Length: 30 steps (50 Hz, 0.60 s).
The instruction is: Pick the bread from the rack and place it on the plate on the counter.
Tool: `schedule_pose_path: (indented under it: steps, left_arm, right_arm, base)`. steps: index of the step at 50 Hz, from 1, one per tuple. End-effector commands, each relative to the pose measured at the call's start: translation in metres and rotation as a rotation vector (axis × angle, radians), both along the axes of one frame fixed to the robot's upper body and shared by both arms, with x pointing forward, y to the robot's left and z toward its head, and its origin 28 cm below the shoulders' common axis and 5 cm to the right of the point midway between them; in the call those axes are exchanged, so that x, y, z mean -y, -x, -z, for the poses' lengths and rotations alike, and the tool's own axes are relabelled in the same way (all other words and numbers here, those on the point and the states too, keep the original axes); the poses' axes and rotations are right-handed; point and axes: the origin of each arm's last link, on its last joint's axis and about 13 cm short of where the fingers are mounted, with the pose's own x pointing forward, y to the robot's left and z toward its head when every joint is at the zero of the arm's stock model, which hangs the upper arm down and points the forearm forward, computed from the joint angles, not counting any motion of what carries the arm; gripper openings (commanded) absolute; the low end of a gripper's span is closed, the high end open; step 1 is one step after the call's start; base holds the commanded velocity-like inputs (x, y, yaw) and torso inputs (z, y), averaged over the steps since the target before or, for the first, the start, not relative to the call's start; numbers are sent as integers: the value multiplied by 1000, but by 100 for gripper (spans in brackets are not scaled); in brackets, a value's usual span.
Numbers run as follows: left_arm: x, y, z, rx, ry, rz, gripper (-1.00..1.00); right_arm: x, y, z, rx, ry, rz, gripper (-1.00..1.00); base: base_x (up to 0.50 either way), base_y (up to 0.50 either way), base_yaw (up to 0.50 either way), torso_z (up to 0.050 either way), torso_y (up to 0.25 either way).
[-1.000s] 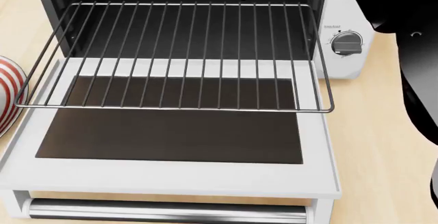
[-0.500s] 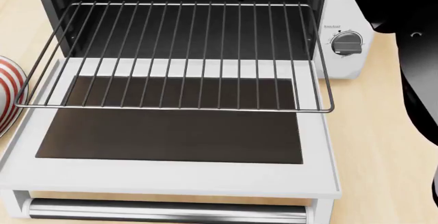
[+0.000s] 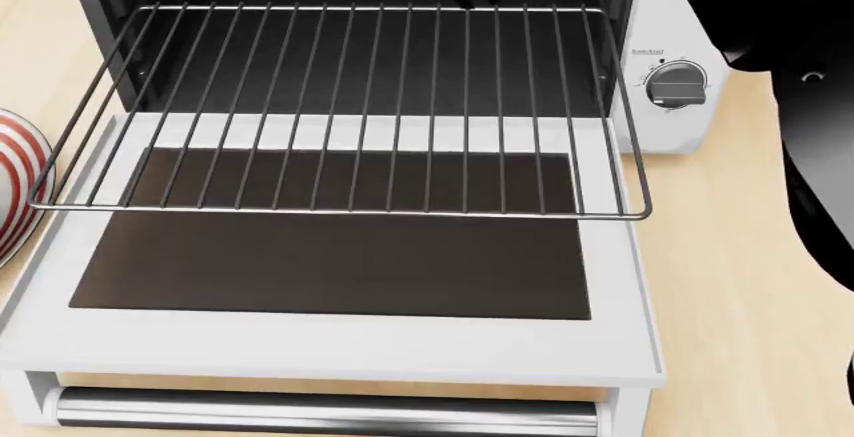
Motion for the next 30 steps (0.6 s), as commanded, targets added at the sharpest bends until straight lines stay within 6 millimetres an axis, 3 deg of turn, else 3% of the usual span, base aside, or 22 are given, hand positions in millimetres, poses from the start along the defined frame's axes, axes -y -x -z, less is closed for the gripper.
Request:
schedule_pose_path:
  steps: [1,13,30]
  left_arm:
    - [6,17,-28,97,-27,50,100]
    - [8,39,-52,178,-54,71,100]
    - [15,69,-65,281,-118,88,100]
  right_arm:
    - [1,0,1,-3,-1,0,100]
    - [-1,1,0,-1,2,-6,100]
    - [-1,-1,4,-6,2,-13,100]
  base:
    - [0,0,0,0,0]
    - [0,0,0,0,0]
    - [0,0,0,0,0]
